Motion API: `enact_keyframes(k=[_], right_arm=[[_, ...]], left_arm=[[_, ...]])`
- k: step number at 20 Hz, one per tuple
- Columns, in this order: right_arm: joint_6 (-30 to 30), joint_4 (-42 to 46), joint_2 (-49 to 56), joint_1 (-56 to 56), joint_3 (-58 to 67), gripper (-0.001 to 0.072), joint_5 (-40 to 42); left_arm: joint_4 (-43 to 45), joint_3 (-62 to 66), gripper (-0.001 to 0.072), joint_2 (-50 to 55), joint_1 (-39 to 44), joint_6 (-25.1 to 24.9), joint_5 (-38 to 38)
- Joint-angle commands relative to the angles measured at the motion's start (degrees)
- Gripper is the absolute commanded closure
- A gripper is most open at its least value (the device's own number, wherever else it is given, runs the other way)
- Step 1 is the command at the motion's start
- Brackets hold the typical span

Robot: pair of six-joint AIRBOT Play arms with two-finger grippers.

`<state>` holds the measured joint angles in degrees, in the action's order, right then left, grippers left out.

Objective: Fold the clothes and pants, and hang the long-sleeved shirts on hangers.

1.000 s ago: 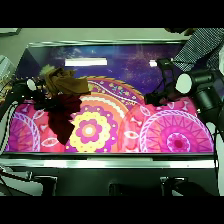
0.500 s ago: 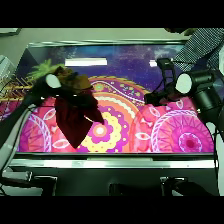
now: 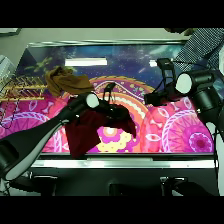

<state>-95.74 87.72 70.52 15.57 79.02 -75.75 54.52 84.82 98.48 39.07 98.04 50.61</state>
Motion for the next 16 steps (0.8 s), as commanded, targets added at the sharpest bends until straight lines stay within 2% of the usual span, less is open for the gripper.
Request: enact_keyframes(k=[1,2,3,4,5,6,8,10,14,16], right_arm=[[0.04,0.00,-0.04,0.04,0.07,0.0681,0.00],[0.04,0.00,-0.04,0.04,0.07,0.0681,0.00],[0.04,0.00,-0.04,0.04,0.07,0.0681,0.00],[0.04,0.00,-0.04,0.04,0.07,0.0681,0.00],[0.04,0.00,-0.04,0.04,0.07,0.0681,0.00],[0.04,0.00,-0.04,0.04,0.07,0.0681,0.00],[0.04,0.00,-0.04,0.04,0.07,0.0681,0.00],[0.04,0.00,-0.04,0.04,0.07,0.0681,0.00],[0.02,-0.02,-0.04,0.04,0.07,0.0681,0.07],[0.02,-0.02,-0.04,0.04,0.07,0.0681,0.04]], left_arm=[[-3.93,0.07,0.0687,2.62,3.52,0.55,-5.90],[-4.61,0.07,0.0685,2.73,3.41,0.55,-6.14],[-4.68,0.11,0.0633,2.40,2.84,0.55,-6.03],[-4.63,0.13,0.0446,1.79,1.97,0.48,-5.14],[-4.63,0.26,0.0176,0.94,0.48,0.44,-3.08],[-4.61,0.61,0.0103,0.00,-1.42,-0.35,-0.22],[-4.42,0.90,0.0106,-3.21,-6.47,-3.26,7.30],[-1.07,0.90,0.0109,-8.48,-12.55,-3.80,15.08],[15.93,-0.02,0.0109,-22.01,-24.26,-2.91,27.96],[19.30,-2.51,0.0109,-28.94,-30.25,-2.89,31.45]])
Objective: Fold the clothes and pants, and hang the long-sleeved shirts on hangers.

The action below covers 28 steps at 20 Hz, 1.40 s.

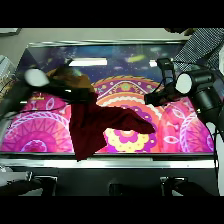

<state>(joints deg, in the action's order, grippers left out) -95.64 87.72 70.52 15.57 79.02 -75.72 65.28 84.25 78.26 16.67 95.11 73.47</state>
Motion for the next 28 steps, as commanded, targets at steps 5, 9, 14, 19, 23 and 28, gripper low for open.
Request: enact_keyframes(k=[5,9,14,19,23,28], right_arm=[[-0.09,-0.02,-0.04,0.04,0.07,0.0681,1.75],[-0.13,-0.79,-0.04,0.04,0.07,0.0681,2.14],[-5.01,-7.26,-0.04,0.02,1.16,0.0658,1.49],[-0.59,-7.61,-0.42,-9.07,3.93,0.0307,-0.39],[4.09,-16.96,-0.35,-26.21,-1.99,0.0277,0.26],[16.50,-36.11,0.66,-39.89,-19.39,0.0158,-0.92]], left_arm=[[8.52,-5.20,0.0109,-19.54,-17.00,-0.02,10.10],[8.50,-5.22,0.0108,-20.55,-17.99,-0.20,10.71],[8.48,-5.22,0.0108,-20.37,-17.99,0.11,11.41],[8.52,-7.26,0.0104,-20.17,-18.01,0.44,12.66],[8.50,-12.48,0.0104,-20.20,-18.01,0.22,12.52],[8.50,-17.88,0.0105,-20.17,-18.01,-1.66,8.87]])
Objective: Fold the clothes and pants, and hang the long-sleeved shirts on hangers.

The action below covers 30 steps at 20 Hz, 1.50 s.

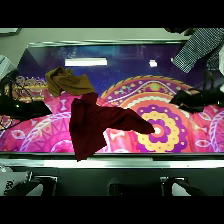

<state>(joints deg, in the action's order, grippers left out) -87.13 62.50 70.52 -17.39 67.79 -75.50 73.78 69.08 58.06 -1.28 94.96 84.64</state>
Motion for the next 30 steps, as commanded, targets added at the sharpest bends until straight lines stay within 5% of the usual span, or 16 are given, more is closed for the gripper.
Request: enact_keyframes(k=[1,10,17,21,24,30], right_arm=[[10.38,-11.28,1.31,-7.28,-10.60,0.0158,-1.44],[22.32,-21.90,9.35,-6.21,-23.87,0.0159,4.13],[22.93,-21.22,13.49,0.92,-24.48,0.0178,9.79],[22.86,-21.53,13.46,0.92,-24.48,0.0369,10.95],[24.02,-21.55,13.46,0.92,-24.48,0.0679,10.62],[22.82,-21.46,13.46,0.92,-24.48,0.0684,7.43]], left_arm=[[0.02,-2.89,0.0105,0.04,-0.07,-2.73,-3.13],[0.00,-2.95,0.0106,0.04,-0.07,-3.69,-4.76],[0.02,-2.97,0.0105,0.00,-0.87,-3.67,-4.72],[-0.72,-5.66,0.0104,-0.46,-6.45,-5.73,-4.83],[-9.64,-12.50,0.0105,-0.39,-12.33,-11.45,-8.94],[-22.10,-28.13,0.0105,2.67,-14.38,-18.78,-22.71]])
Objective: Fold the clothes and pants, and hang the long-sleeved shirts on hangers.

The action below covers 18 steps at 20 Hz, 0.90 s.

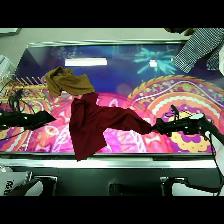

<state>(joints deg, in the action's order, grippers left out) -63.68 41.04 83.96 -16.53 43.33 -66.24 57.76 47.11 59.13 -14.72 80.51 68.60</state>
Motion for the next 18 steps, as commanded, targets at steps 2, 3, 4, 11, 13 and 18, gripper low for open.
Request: enact_keyframes(k=[2,3,4,11,13,18], right_arm=[[-0.94,0.13,0.02,0.07,-0.02,0.0683,-2.64],[-1.81,0.13,0.02,0.07,-0.02,0.0683,-2.60],[-2.16,0.09,0.02,0.07,-0.02,0.0683,-2.60],[-4.50,0.07,-0.37,0.07,0.00,0.0683,-3.48],[-4.50,0.07,-0.57,0.07,0.00,0.0683,-3.80],[-4.48,-0.61,-0.70,0.07,0.00,0.0684,-5.03]], left_arm=[[-8.52,-8.17,0.0106,4.46,-0.42,-7.34,-9.90],[-10.36,-8.44,0.0106,6.43,-0.02,-9.40,-10.80],[-12.35,-8.44,0.0106,8.46,0.52,-11.28,-11.50],[-16.48,-8.17,0.0106,17.40,4.83,-14.23,-17.84],[-16.52,-8.17,0.0106,18.53,5.99,-14.56,-18.84],[-23.10,-8.17,0.0522,19.58,6.73,-18.10,-20.09]])
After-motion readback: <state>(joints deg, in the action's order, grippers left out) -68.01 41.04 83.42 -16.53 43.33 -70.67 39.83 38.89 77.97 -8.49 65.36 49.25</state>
